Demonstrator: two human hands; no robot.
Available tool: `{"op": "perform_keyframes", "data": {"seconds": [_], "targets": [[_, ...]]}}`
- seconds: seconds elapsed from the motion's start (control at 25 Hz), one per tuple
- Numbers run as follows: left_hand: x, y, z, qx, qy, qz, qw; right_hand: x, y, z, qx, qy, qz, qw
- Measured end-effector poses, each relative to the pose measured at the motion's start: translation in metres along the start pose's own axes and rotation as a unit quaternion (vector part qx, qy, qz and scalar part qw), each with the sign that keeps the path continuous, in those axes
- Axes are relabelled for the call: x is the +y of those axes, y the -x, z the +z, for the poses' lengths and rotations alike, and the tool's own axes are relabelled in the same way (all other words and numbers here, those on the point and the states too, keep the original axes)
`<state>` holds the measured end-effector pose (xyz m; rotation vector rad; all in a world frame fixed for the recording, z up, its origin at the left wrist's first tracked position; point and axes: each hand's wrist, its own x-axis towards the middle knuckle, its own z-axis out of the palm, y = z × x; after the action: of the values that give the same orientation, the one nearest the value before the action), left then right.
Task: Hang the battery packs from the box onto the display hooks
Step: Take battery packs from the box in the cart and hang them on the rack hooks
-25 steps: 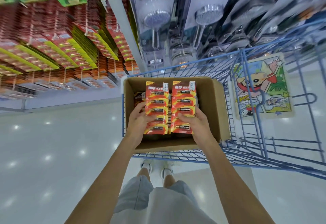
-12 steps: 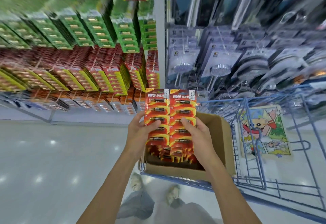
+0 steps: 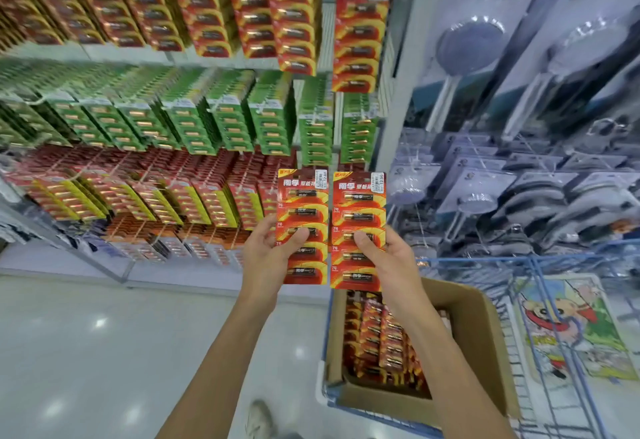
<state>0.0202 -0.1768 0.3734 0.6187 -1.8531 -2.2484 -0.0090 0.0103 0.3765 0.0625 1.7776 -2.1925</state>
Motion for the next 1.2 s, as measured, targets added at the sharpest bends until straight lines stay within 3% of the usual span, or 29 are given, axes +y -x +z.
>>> {"op": "perform_keyframes", "data": {"seconds": [0.36, 0.56, 0.88, 1.2], "targets": [[0.102, -0.07, -0.114, -0.004, -0.008, 0.089, 0.996, -0.038, -0.054, 0.155, -0.008, -0.002, -0.086, 0.996], [0.139, -0.099, -0.154, -0.012, 0.007, 0.106, 0.994, -0.056, -0.075, 0.217, -0.002, -0.023, -0.091, 0.996], [0.184, -0.142, -0.146, -0.056, 0.053, 0.12, 0.99, -0.097, -0.116, 0.24, 0.023, -0.03, -0.107, 0.994], [0.226, -0.203, -0.137, -0.027, 0.067, 0.182, 0.981, -0.149, -0.167, 0.244, 0.015, -0.031, -0.153, 0.988]]}}
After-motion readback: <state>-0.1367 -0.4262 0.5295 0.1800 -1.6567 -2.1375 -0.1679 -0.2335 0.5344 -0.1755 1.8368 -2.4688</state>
